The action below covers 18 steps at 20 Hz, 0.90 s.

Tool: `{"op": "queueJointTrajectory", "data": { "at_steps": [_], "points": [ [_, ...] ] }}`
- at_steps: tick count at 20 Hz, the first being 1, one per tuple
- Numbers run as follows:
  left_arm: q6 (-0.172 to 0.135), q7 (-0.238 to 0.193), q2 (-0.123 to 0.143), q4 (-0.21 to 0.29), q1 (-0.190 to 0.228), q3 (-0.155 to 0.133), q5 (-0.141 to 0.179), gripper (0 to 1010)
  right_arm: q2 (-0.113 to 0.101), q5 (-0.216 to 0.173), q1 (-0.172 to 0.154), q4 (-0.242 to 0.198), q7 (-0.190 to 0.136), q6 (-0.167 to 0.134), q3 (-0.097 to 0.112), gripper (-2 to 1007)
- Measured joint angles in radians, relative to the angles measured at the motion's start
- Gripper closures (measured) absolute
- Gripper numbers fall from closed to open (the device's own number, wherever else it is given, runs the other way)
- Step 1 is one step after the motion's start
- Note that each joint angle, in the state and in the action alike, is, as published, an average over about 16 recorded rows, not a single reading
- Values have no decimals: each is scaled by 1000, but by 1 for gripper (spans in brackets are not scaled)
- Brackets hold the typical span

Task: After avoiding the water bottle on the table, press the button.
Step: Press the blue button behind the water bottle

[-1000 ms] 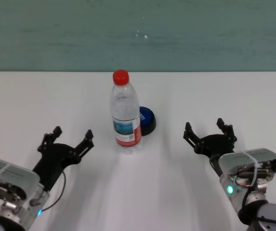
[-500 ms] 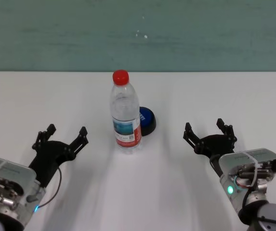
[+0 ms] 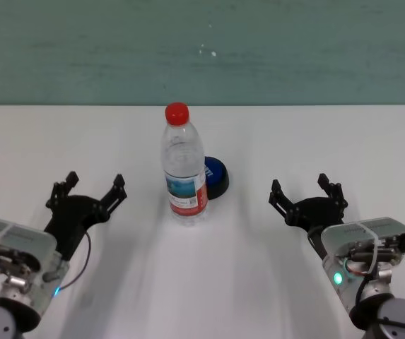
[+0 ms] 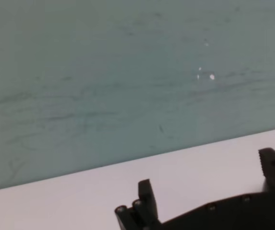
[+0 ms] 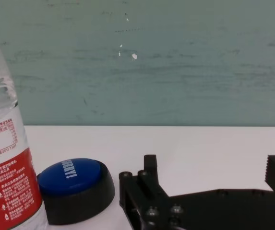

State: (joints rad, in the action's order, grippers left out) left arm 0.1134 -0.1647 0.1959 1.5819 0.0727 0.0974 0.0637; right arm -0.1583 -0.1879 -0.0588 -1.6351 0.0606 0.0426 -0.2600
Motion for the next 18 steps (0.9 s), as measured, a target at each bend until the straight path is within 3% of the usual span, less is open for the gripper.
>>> {"op": "queueJointTrajectory", "data": {
  "at_steps": [18],
  "points": [
    [36,29,-43,-104,-90,11,-59,0,0,0,0,0,0,0,0,1]
  ]
}}
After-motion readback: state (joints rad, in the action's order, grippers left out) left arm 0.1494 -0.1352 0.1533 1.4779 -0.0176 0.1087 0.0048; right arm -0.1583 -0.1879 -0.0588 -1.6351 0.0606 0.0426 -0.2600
